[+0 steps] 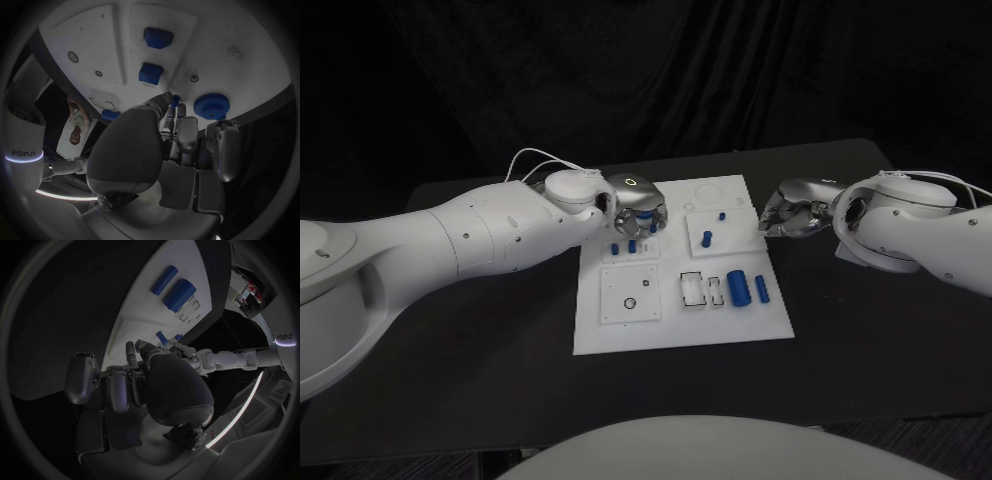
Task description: Assemble the parts on the task board
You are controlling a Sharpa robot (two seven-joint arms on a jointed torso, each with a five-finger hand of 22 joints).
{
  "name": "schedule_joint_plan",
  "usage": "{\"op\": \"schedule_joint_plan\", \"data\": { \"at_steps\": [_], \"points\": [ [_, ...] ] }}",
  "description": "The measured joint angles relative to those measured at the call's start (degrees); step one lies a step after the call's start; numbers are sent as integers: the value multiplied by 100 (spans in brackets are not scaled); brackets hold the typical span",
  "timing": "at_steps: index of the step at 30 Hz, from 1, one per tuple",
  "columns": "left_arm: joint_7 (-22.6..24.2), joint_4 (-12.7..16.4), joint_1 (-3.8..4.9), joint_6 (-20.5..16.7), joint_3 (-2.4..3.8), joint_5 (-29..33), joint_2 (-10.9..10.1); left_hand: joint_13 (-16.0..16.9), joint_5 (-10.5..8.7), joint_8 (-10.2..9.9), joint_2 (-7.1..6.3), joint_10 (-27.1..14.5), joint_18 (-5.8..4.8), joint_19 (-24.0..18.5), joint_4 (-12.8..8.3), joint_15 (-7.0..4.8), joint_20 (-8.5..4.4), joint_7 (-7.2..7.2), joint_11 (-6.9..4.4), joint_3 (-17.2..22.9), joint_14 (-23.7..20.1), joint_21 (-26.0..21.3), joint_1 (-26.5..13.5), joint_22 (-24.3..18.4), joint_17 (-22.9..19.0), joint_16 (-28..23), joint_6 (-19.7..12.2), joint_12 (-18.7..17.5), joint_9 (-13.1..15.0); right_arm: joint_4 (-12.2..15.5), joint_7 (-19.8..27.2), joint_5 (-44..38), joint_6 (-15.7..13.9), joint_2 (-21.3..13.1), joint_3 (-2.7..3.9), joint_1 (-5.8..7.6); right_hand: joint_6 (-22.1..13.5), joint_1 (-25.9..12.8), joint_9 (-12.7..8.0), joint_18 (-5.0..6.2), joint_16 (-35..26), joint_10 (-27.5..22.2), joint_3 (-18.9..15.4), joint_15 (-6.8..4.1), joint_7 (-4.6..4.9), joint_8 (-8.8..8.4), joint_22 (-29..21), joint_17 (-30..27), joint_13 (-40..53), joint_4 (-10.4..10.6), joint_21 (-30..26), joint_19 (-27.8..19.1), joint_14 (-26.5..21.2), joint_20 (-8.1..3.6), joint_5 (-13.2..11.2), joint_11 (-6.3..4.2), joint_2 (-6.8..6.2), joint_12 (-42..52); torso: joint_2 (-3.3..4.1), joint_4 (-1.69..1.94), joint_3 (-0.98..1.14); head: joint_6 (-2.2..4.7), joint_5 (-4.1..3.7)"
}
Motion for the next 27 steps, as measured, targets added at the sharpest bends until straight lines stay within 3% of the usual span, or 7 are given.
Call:
{"op": "schedule_joint_plan", "data": {
  "at_steps": [16, 27],
  "points": [
    [77, -123, -30, -174, 0, -2, 50, -87, 44, 71, 30, 400, 0, 0, -52, -41, 0, 29, -65, 194, -1, 0, 30, 0, -37, 0, 368, -27, -49, 2, 0, 2, 3, 2, 0, -3, 0, 0, -1, 0, -25, 0, 16, 0, 0, 0, 4, 0, -1, -16, -25, 0, 0, 0, 0, 0, 0, 0, -1, 10, 1, 0, -15],
    [87, -207, -68, -206, 0, -2, 89, -108, 44, 145, 30, 593, 0, -21, -52, -63, -21, 66, -44, 226, -43, -35, 30, 0, -165, -45, 568, -49, -49, -1, -1, 3, 7, 16, 0, -4, 0, 0, -2, 0, -24, 0, 16, 0, 0, 0, 3, 0, -1, -16, -25, 0, 0, 0, 0, 0, 0, 0, -1, 11, 1, 0, -16]
  ]
}}
